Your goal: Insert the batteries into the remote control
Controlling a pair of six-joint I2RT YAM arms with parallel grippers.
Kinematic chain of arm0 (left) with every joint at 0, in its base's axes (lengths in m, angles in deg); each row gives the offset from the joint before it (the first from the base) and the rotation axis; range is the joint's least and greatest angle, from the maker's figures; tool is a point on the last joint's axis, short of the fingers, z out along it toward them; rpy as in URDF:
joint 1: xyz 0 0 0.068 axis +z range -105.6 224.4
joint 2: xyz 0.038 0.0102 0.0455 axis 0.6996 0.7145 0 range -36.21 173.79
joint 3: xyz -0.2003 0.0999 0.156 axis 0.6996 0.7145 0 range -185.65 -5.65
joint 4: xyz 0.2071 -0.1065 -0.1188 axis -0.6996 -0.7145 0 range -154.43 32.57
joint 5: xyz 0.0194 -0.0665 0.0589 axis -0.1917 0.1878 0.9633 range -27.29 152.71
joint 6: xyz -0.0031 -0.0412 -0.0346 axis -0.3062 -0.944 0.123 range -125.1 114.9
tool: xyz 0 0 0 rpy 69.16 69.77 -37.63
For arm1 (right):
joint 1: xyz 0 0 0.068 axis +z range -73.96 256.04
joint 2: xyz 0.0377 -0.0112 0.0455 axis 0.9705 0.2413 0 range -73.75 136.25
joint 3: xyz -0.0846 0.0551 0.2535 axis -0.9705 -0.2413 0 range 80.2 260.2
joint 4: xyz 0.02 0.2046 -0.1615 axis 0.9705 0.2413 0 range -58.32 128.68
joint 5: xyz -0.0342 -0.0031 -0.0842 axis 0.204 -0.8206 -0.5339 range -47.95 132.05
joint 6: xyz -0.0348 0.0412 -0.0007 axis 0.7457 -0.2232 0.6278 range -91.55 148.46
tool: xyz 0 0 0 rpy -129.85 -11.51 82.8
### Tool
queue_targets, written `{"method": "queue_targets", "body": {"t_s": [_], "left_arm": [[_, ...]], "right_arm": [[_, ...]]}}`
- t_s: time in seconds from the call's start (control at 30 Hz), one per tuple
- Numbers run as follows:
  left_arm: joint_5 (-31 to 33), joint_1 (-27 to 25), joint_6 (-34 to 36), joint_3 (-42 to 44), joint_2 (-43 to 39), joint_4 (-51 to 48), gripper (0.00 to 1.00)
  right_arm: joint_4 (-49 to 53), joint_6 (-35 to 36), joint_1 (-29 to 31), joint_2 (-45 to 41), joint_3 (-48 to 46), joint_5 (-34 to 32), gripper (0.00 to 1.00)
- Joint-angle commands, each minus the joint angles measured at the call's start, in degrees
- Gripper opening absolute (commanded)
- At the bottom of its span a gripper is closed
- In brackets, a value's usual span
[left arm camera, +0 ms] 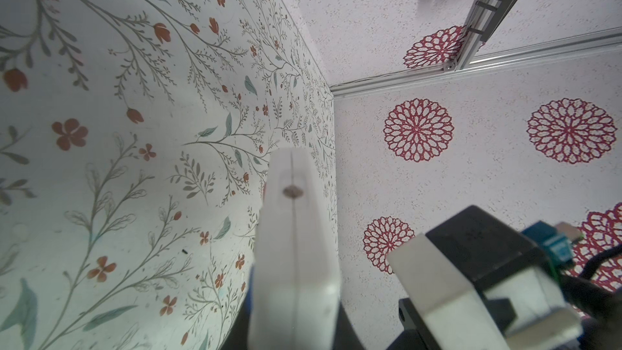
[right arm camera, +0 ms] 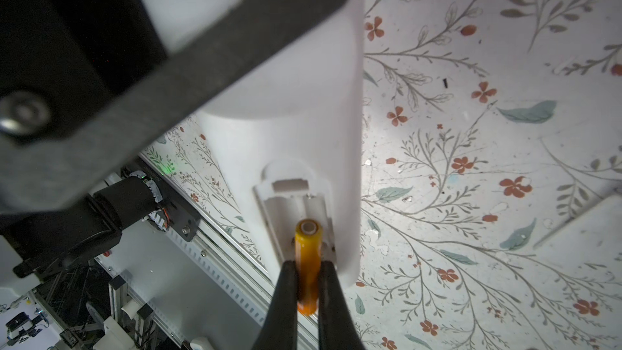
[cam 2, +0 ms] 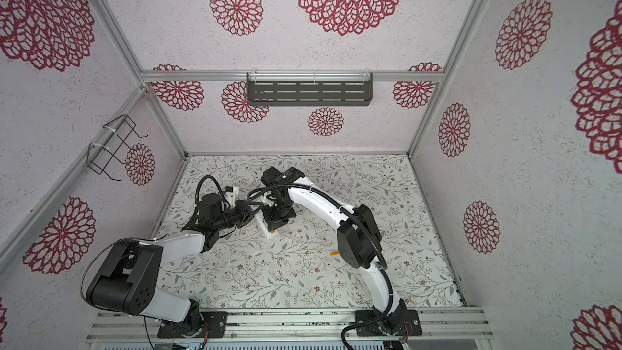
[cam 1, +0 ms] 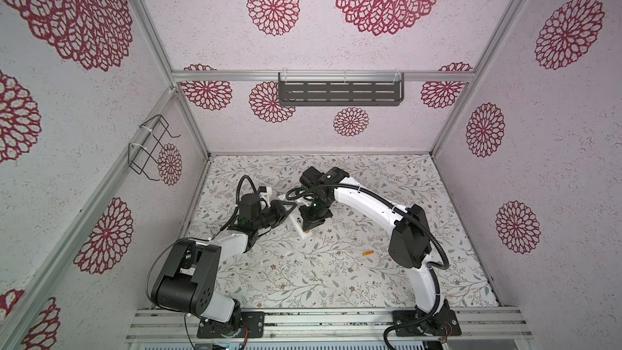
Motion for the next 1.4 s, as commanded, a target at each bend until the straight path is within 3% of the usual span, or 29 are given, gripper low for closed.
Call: {"method": "queue_targets", "body": {"t_s": [0.0,1.37], "left_arm": [[-0.9,-0.5,-1.5,0.3,0.5,4.4,0.0],[-3.6,-1.4,-2.8,-1.1,2.5,8.5,0.0]], "right_arm": [[0.8,-0.6,0.3,0.7,1.7,-1.6,0.08],[-0.3,-1.9,0.2,0.7,2.0,-4.1,0.24]]}}
